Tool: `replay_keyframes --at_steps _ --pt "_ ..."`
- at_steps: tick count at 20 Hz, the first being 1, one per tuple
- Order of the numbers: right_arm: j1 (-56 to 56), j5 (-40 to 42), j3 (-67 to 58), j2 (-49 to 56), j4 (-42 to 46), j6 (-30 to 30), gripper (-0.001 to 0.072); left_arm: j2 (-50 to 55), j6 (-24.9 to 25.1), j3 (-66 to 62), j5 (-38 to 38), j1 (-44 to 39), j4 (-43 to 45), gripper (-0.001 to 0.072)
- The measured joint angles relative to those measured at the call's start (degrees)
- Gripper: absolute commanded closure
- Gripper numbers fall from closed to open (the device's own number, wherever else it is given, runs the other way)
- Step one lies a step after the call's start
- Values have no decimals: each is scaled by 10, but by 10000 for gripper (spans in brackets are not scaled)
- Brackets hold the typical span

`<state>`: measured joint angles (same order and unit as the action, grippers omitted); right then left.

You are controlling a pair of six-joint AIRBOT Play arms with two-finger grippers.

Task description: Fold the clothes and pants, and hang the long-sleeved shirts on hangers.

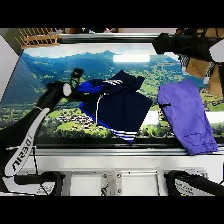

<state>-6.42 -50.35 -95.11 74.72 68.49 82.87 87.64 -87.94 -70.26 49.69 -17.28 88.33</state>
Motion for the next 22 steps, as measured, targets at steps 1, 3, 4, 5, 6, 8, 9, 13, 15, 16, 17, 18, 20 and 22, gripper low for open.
replay_keyframes --at_steps 1,3,4,5,6,8,9,13,15,16,17,18,20,22 --pt "-1 -7 14 -8 0 0 60 8 0 5 -5 -22 33 50" --pt "-3 -21 40 -20 -1 0 60 29 -3 4 -8 -58 91 50" --pt "-4 -27 51 -24 -3 -1 59 43 -5 -2 -6 -70 111 50" --pt "-5 -31 60 -27 -4 -2 60 54 -5 -9 -2 -78 124 50" --pt "-7 -36 68 -29 -7 -2 60 67 -7 -18 5 -84 137 50" --pt "-8 -44 78 -31 -11 -2 59 85 -9 -31 15 -88 152 50" --pt "-9 -47 82 -31 -12 -2 60 89 -9 -35 17 -87 156 50" --pt "-9 -53 88 -33 -16 -2 59 99 -14 -38 19 -74 165 50" --pt "-9 -54 89 -33 -16 -2 59 101 -16 -32 17 -68 167 67" --pt "-9 -56 89 -33 -16 -2 59 101 -18 -29 15 -66 168 262" --pt "-9 -56 89 -33 -16 -2 59 102 -20 -28 16 -64 168 390" --pt "-9 -56 89 -33 -16 -2 59 103 -20 -29 18 -64 168 526" --pt "-9 -56 89 -33 -16 -2 60 103 -23 -40 19 -62 169 687" --pt "-9 -57 89 -34 -16 -2 59 103 -26 -56 22 -62 167 686"
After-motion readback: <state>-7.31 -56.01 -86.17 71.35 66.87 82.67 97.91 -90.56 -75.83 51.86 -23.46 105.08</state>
